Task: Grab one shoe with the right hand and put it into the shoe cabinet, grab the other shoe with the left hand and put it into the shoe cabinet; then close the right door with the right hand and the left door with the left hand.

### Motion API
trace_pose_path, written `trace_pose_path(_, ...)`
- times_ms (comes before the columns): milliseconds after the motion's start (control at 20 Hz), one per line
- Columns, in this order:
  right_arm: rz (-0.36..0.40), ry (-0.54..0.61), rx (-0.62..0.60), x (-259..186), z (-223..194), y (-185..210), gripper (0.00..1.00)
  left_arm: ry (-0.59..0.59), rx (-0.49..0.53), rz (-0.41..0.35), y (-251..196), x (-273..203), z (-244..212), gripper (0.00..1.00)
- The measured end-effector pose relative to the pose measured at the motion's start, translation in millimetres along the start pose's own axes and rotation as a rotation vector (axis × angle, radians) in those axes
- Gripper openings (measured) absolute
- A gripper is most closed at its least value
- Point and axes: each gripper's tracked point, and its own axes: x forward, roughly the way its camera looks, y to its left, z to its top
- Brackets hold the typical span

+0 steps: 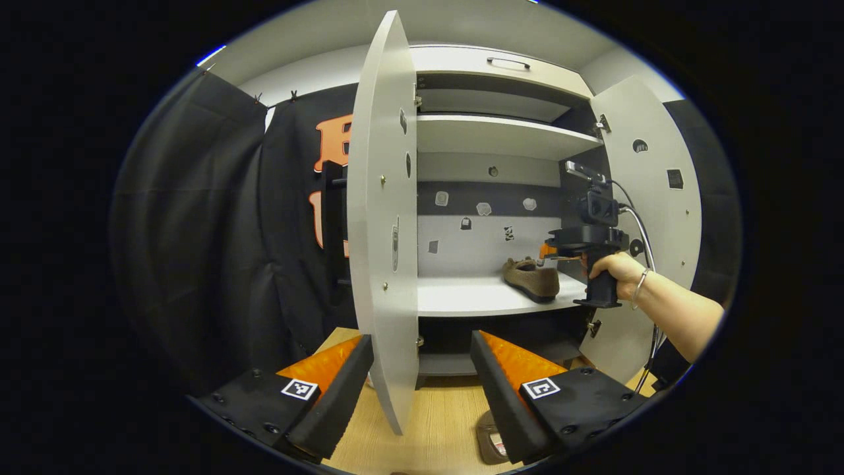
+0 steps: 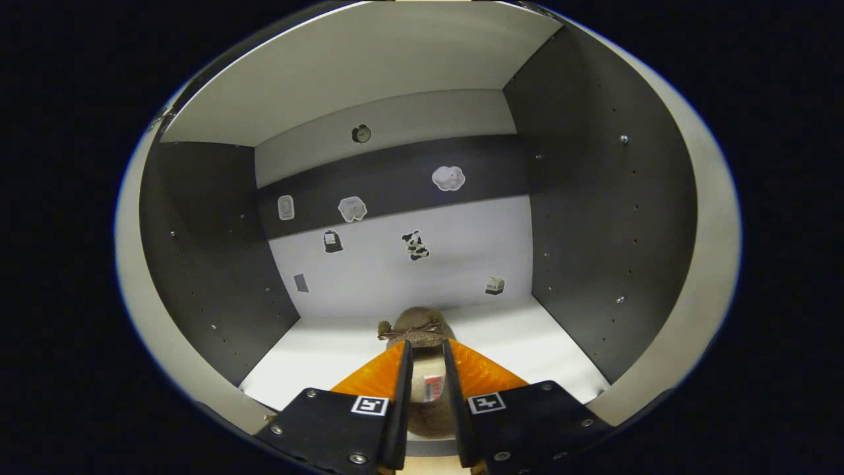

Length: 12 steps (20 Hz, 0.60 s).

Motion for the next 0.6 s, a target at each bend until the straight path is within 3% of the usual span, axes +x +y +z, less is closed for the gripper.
trace_pose_path(350,0.03,-0.059,-0.034,-87,3,0,0.65,0.007,-0.001,-0.049,-23,-11,-10,0.96)
trace_pose_path(600,0.029,-0.103,-0.049,-147,3,-10,0.77,0.019,-0.009,-0.063,-34,-15,-20,0.97)
